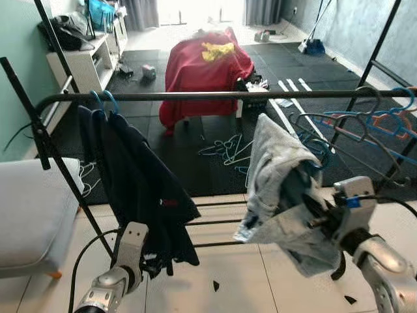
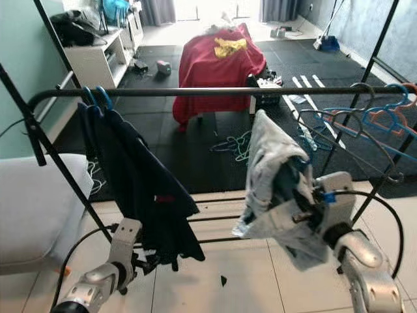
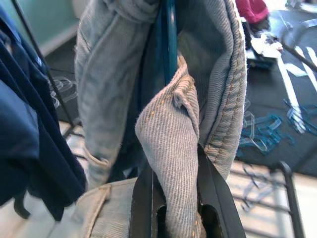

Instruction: Hang hanger

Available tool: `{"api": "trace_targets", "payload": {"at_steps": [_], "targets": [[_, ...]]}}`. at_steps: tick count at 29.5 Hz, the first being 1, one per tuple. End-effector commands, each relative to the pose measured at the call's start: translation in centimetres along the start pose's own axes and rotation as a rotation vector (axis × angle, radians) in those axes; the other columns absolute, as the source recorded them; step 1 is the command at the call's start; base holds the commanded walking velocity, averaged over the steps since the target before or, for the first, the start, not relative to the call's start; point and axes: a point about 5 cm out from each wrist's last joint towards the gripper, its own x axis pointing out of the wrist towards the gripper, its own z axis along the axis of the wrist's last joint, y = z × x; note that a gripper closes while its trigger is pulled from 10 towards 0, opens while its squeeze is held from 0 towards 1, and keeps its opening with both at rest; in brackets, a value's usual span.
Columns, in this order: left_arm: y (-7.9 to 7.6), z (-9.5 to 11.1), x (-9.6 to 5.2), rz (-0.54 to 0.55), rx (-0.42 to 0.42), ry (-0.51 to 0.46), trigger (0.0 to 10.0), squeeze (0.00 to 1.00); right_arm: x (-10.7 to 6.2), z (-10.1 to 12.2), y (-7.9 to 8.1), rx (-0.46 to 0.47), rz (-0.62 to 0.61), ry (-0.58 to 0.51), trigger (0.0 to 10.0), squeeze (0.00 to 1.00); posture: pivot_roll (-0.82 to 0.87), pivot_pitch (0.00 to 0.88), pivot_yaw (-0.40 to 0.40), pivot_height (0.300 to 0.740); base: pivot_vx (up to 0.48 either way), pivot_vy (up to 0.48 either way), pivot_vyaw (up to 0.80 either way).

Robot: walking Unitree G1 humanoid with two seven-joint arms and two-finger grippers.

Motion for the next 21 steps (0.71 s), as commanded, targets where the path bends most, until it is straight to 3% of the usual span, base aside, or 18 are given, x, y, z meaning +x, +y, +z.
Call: {"api": "trace_targets", "payload": {"at_steps": [1,5,21], "targets": [[0.0,0.0,0.0,0.002,0.012,-0.001,10.0,0.0,-0.1,0.8,-0.1,-0.016,0.015,-0.013,10.0,0.0,-0.1,0.075,0.0,0.74,0.48,0.0,0.0],[0.1,-0.3,0.0,0.016,0.001,0.018,10.0,0.0,-0.1,1.4,0.2,-0.02,0.034,-0.014,10.0,0.0,-0.1,0.078,-0.001,0.74,0.348,0.0,0.0],[0.2,-0.6,-0.2,0.026,-0.005,0.009,10.0,0.0,0.5,2.7,0.2,-0.063,0.034,0.036,10.0,0.0,-0.11,0.083,0.002,0.74,0.0,0.0,0.0]]}}
